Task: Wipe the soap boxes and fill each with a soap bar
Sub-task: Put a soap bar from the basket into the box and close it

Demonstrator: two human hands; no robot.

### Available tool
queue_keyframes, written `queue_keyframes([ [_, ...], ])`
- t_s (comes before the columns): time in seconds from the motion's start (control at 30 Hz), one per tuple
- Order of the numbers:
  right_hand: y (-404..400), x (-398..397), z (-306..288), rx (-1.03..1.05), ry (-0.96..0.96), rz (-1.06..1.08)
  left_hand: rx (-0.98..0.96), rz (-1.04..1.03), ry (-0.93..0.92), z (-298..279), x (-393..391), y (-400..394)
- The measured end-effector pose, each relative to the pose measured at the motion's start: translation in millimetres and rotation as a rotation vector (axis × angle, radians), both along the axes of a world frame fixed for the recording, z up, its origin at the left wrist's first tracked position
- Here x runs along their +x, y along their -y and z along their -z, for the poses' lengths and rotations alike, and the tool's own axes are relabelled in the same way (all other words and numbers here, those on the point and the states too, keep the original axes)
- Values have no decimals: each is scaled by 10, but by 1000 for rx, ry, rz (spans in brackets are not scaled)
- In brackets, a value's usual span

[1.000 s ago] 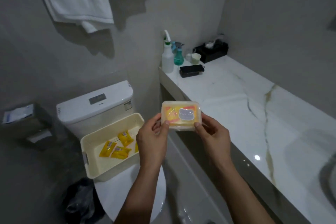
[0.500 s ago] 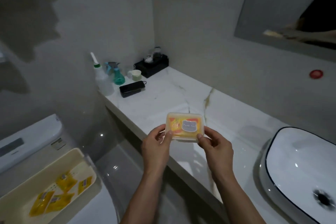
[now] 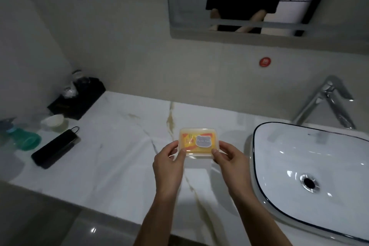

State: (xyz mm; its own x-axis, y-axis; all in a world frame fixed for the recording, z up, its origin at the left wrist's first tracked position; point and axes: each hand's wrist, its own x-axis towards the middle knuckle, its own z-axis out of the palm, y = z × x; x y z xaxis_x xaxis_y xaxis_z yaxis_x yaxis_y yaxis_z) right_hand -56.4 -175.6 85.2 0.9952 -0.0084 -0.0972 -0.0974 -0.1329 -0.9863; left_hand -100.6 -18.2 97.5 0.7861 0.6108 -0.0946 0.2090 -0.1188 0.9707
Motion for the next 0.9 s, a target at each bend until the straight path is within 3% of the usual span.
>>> queue_keyframes([
  [0.3, -491, 855, 277, -121, -88, 240, 61, 193, -68, 303, 1163, -552],
  [0.53, -608, 1497, 573, -212, -104, 232, 87, 257, -100, 618, 1865, -706],
  [0.9, -667, 2524, 1141, -278, -160, 211, 94, 171, -117, 1194, 2800, -658],
])
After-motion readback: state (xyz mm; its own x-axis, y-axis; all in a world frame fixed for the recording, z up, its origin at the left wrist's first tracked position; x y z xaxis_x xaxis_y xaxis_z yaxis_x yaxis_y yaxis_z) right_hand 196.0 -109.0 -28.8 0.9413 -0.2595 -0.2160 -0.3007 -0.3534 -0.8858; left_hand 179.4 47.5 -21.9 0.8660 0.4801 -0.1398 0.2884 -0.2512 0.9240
